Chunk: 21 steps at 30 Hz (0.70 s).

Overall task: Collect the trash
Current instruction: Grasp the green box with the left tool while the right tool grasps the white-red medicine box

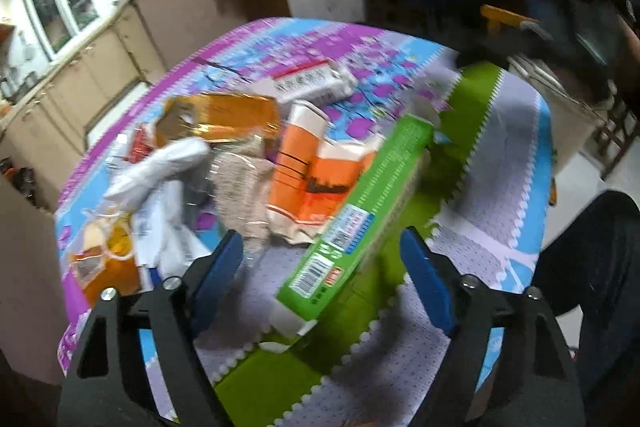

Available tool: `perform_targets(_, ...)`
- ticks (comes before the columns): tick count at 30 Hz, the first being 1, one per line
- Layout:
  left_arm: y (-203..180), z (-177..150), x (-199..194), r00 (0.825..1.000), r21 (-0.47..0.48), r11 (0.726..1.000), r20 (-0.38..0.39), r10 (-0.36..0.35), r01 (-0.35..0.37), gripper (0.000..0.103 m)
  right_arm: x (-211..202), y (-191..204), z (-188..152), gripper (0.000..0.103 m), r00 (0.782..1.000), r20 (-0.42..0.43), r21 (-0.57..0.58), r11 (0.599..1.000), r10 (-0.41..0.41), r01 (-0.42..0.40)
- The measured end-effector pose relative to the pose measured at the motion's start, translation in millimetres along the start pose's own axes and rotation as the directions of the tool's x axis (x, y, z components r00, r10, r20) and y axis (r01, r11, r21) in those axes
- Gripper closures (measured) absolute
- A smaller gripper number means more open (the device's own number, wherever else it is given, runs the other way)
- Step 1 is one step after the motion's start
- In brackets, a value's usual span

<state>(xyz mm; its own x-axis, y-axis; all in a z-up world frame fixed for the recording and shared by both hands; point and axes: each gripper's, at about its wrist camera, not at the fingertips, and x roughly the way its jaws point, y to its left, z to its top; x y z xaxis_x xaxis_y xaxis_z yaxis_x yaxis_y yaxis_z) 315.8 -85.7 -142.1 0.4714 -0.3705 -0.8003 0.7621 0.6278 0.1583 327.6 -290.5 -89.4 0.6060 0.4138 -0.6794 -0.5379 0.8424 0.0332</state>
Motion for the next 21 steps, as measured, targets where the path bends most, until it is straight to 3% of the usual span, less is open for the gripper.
perform_targets(7,-0.7,-0.7,15.8,0.997,0.031,0.998,-0.061,-0.055,0.057,0.035,82.1,-33.2,56.9,0.008,0.98,-0.195,-0.121,0.99,0.042,-0.067)
perform_targets(14,3.4,-4.7,23.7,0.988,-0.003,0.992,-0.091,-0.126,0.126,0.055,145.5,-40.0,57.2,0.03,0.935,-0.343,-0.137,0.98,0.088,-0.142)
perform_targets(17,2.1,-5.5,20.7,0.988,-0.02,0.992,-0.081,-0.129,0.128,0.067,153.5,-35.3,51.1,0.052,0.933,-0.353,-0.155,0.979,0.071,-0.133)
perform_targets(21,-6.2,-6.0,19.7,0.992,-0.041,0.993,-0.057,-0.114,0.111,0.076,142.9,-34.0,43.6,0.059,0.952,-0.302,-0.128,0.986,0.06,-0.103)
